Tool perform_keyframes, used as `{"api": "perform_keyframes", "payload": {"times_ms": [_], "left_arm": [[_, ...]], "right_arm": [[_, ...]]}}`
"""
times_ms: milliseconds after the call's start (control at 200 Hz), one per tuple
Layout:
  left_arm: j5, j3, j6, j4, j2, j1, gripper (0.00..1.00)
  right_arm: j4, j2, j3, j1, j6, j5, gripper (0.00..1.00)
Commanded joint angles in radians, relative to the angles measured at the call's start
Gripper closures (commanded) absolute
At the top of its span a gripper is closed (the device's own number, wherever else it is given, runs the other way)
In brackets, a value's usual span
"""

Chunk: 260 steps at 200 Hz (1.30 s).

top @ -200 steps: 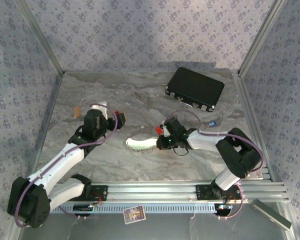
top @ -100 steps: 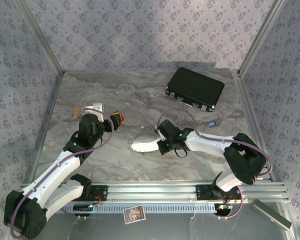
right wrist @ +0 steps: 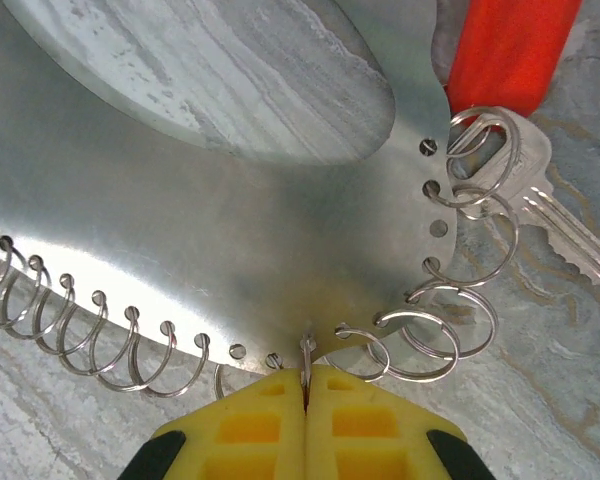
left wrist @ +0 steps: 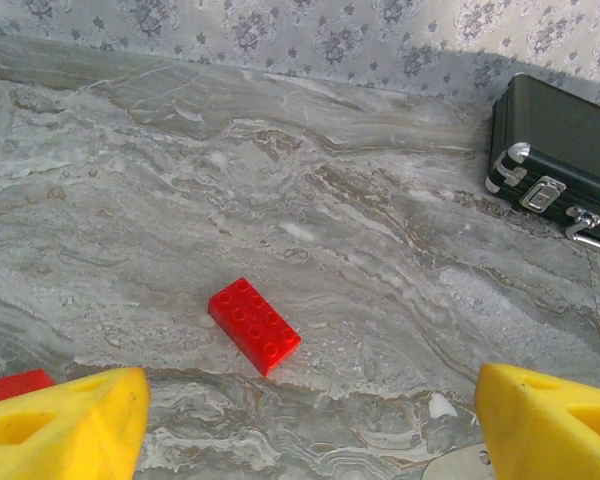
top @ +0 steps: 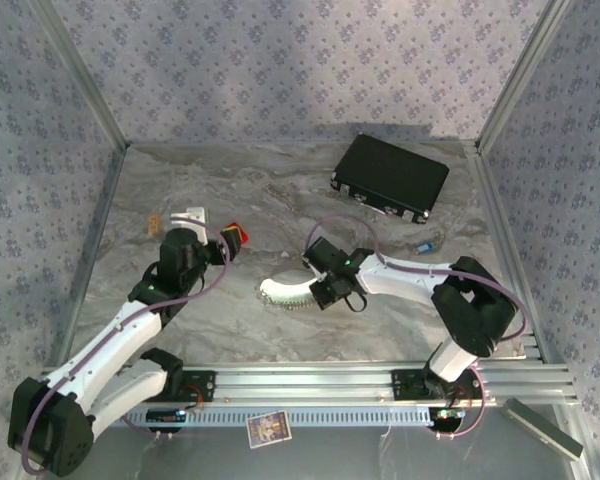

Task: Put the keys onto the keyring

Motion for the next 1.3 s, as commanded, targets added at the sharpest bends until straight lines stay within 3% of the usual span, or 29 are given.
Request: {"api": "perform_keyframes", "payload": {"times_ms": [0, 170, 515, 720, 999, 1294], "left_arm": [[-0.011, -0.009, 0.004, 0.011, -0.009, -0.006, 0.16], [-0.015, -0.009, 0.007, 0.011, -0.009, -0.006, 0.16], [-0.015, -0.006, 0.011, 0.015, -0.001, -0.006, 0.16], [-0.014, -0.004, 0.012, 0.012, -0.002, -0.006, 0.16], [-0.011, -0.004, 0.021, 0.016, -0.008, -0.006, 0.16], [0.148, 0.030, 0.121, 0.038, -0.012, -0.006, 0.22]], "right_arm": [[-0.050, 0.034, 0.041, 0.001, -0.010, 0.009, 1.00], [-0.048, 0.056, 0.054, -0.003, -0.010, -0.002, 1.00], [-0.050, 0.076, 0.077, -0.013, -0.010, -0.008, 0.88], [-0.046, 0.081, 0.084, -0.015, -0.012, -0.014, 0.89], [-0.039, 0.031, 0.075, -0.014, -0.027, 0.029, 1.00], [0.122, -0.138, 0.042, -0.021, -0.208, 0.091, 1.00]]}}
